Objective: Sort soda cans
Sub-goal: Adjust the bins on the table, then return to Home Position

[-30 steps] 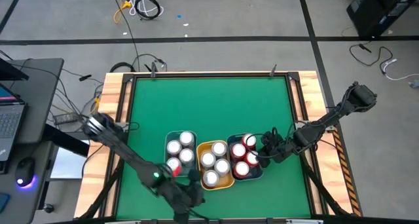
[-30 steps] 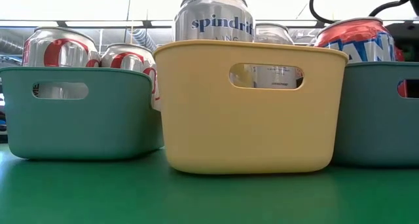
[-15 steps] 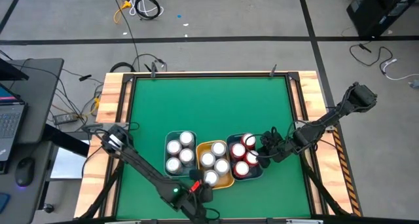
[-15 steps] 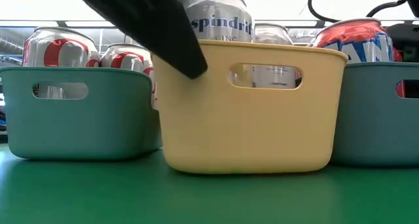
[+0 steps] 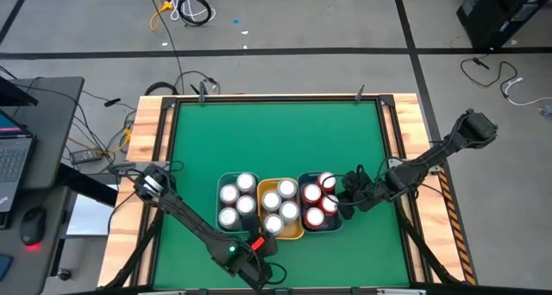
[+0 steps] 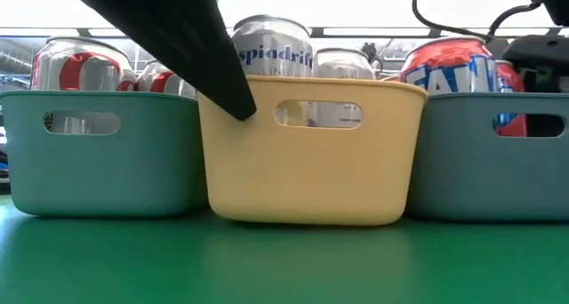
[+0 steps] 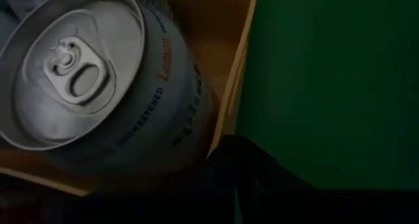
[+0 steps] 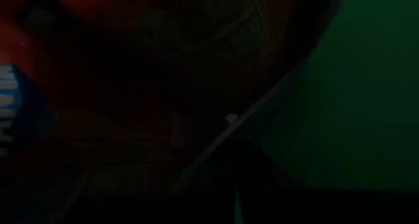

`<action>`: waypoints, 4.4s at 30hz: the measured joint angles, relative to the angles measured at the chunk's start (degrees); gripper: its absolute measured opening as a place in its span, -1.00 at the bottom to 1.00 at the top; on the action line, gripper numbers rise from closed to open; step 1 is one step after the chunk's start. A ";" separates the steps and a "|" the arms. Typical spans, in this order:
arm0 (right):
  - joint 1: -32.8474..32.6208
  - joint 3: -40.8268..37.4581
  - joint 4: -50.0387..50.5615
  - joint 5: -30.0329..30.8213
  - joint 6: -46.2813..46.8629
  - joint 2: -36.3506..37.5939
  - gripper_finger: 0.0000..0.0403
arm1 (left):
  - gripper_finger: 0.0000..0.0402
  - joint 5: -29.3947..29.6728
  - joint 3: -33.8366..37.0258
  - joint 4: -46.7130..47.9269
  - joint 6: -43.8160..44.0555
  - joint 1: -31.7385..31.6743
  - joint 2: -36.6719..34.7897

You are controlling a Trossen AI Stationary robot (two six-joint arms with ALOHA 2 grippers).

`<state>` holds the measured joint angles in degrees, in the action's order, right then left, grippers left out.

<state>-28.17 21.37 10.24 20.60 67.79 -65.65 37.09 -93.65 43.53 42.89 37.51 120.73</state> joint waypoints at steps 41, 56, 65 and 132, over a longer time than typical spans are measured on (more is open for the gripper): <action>-6.26 6.86 20.27 -0.39 -24.65 12.83 -1.00 | -1.00 -3.60 1.37 -1.53 -19.80 -2.28 -20.92; -7.99 2.86 11.69 13.97 -57.23 30.91 -1.00 | -1.00 -28.33 37.74 -49.04 -39.87 -18.81 -45.60; -3.38 -5.73 4.61 9.50 -61.57 44.46 -1.00 | -1.00 -32.15 47.87 -52.53 -42.45 -26.75 -52.28; 54.26 -20.96 -13.29 -35.11 -68.19 51.46 -1.00 | -1.00 -50.93 93.18 -52.81 -40.76 -61.14 -116.76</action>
<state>26.09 0.40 -3.05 -14.51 -0.40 -14.19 -13.84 -0.47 -9.28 2.13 -23.64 3.97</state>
